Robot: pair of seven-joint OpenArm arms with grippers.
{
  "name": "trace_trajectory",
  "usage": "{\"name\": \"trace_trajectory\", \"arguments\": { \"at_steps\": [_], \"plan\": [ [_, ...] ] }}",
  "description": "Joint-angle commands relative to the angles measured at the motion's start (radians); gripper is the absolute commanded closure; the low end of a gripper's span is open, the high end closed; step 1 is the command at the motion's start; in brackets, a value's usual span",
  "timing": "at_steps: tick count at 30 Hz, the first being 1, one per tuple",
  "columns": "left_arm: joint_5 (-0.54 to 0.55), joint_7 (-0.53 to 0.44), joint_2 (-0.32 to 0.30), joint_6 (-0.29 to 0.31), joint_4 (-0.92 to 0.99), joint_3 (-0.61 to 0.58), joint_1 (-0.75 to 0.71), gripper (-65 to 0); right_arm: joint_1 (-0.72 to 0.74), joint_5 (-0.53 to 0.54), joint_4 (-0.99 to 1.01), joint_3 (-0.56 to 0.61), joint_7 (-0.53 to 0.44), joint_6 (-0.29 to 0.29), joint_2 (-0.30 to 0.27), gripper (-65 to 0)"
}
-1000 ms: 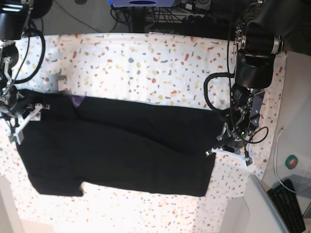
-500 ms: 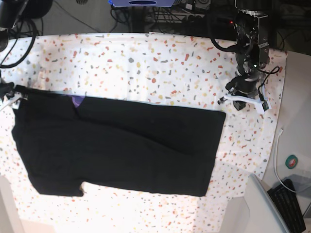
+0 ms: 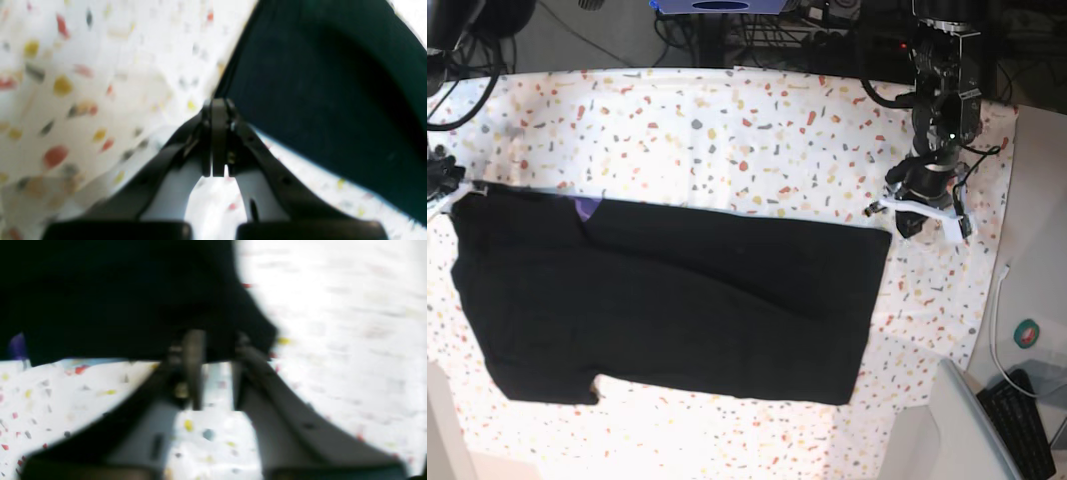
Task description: Layout the t-shirt on the table in an organized manner, then fold the t-shirt properly
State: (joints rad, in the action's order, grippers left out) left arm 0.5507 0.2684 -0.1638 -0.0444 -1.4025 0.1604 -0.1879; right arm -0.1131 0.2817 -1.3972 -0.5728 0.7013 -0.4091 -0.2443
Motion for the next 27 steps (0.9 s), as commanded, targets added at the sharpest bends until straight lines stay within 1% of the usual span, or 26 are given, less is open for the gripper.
{"name": "trace_trajectory", "arguments": {
  "at_steps": [1, 4, 6, 8, 10, 13, 16, 18, 20, 22, 24, 25, 27],
  "plan": [
    [0.004, -0.019, 0.002, 0.016, -0.016, -0.018, 0.023, 0.0, 0.04, -0.006, 0.031, -0.008, -0.01, -0.011, -0.022, -0.2],
    [0.004, -0.019, 0.004, 0.015, -0.016, -0.063, 0.052, 0.0, 0.108, -0.009, 0.172, -0.008, -0.016, -0.012, -0.039, 0.0],
    [0.004, -0.019, 0.004, 0.015, -0.016, -0.069, 0.055, 0.0, 0.145, -0.009, 0.241, -0.006, -0.018, -0.012, -0.074, 0.0],
    [0.004, -0.019, 0.004, 0.015, -0.013, -0.069, 0.055, 0.0, 0.172, -0.009, 0.287, -0.008, -0.022, -0.012, -0.094, 0.0],
    [0.004, -0.019, 0.0, 0.015, 0.005, -0.068, 0.051, 0.0, 0.189, -0.009, 0.325, -0.005, -0.056, -0.012, -0.123, 0.0],
    [0.004, -0.019, -0.004, 0.015, 0.038, -0.068, 0.049, 0.0, 0.211, -0.009, 0.398, -0.003, -0.091, -0.012, -0.152, 0.0],
    [0.004, -0.019, -0.023, 0.015, 0.048, -0.068, 0.046, 0.0, 0.246, -0.009, 0.5, -0.003, -0.102, -0.012, -0.174, 0.0],
    [0.006, -0.021, -0.023, 0.015, 0.038, -0.066, 0.032, 0.0, 0.26, -0.009, 0.546, -0.003, -0.134, -0.012, -0.18, 0.0],
    [0.007, -0.021, -0.024, 0.015, 0.025, -0.066, 0.026, 0.0, 0.261, -0.009, 0.54, -0.006, -0.144, -0.011, -0.18, 0.0],
    [0.009, -0.021, -0.026, 0.015, 0.01, -0.066, 0.018, 0.0, 0.257, -0.008, 0.493, -0.01, -0.124, -0.011, -0.181, 0.0],
    [0.009, -0.021, -0.027, 0.015, -0.001, -0.066, 0.006, 0.0, 0.214, -0.006, 0.39, -0.01, -0.085, -0.011, -0.175, 0.0],
    [0.009, -0.021, -0.027, 0.015, -0.004, -0.066, 0.001, 0.0, 0.191, -0.005, 0.321, -0.006, -0.065, -0.011, -0.169, 0.0],
    [0.009, -0.021, -0.027, 0.015, -0.004, -0.066, -0.003, 0.0, 0.16, -0.008, 0.221, -0.005, -0.033, -0.011, -0.131, 0.0]
  ]
}}
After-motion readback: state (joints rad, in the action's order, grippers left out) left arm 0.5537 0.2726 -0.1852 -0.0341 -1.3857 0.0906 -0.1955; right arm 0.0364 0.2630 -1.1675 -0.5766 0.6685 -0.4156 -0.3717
